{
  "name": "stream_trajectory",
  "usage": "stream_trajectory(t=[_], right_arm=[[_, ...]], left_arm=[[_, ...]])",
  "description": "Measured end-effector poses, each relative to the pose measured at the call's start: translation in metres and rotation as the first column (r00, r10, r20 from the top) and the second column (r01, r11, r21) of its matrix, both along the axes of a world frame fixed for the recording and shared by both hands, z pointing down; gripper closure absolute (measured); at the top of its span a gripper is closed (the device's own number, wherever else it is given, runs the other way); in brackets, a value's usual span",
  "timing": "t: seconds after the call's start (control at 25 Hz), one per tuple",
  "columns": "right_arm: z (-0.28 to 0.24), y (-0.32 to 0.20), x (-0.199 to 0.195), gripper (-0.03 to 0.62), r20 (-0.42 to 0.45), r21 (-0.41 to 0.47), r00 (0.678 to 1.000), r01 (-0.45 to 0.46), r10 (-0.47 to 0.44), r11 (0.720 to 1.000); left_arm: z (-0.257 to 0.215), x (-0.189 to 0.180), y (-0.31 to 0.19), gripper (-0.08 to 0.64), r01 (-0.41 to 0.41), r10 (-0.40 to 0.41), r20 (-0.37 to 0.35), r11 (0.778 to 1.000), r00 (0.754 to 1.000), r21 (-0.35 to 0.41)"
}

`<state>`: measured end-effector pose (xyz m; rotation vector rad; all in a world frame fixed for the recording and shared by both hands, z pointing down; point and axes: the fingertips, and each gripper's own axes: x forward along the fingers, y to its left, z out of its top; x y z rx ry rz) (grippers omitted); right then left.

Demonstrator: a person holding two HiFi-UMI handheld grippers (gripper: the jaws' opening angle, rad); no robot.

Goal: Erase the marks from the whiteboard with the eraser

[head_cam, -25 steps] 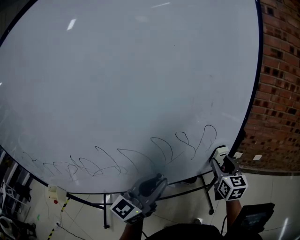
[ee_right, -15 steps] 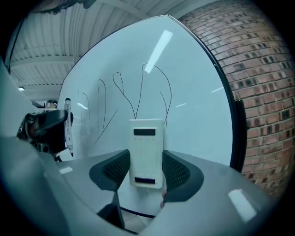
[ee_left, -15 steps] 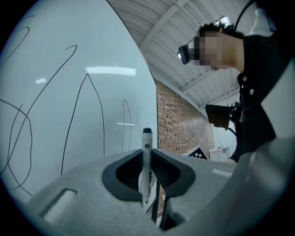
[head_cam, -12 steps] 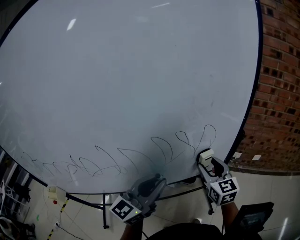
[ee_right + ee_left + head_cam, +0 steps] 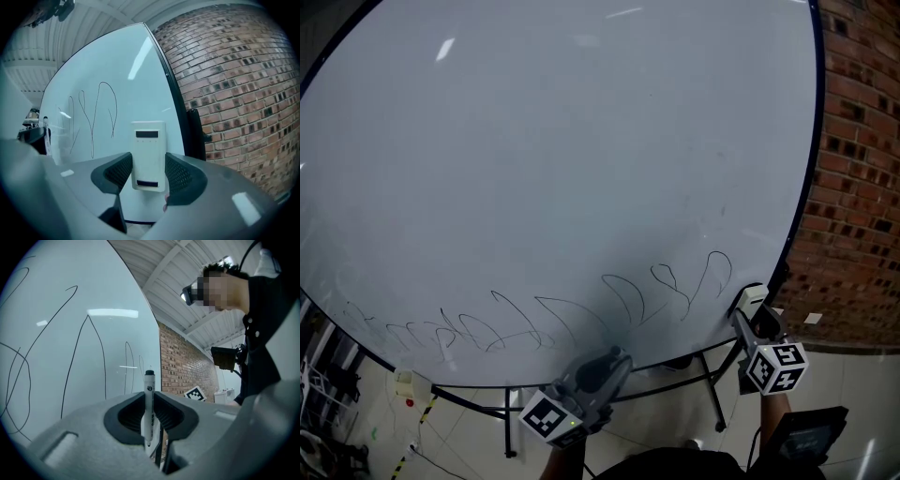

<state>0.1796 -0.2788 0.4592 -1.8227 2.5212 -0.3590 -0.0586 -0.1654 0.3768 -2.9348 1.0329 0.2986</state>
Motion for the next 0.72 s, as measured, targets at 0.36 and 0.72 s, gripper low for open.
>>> stream_trajectory(t=[0.36,0.72], right_arm=[[-0.019,0.015,-0.064,0.365,-0.097,0.056,0.990,0.106,-0.100,0.993],[-0.026,0.017,-0.075,0.365,-0.156,0.072,0.977,0.158,-0.145,0.985]], left_arm=[[-0.003,0.006,-0.001,0.497,-0.016,0.016,0.010,1.000,1.000,0.019],[-0.008,0.017,0.001,0.497,-0.053,0.054,-0.004,0.998,0.999,0.044]])
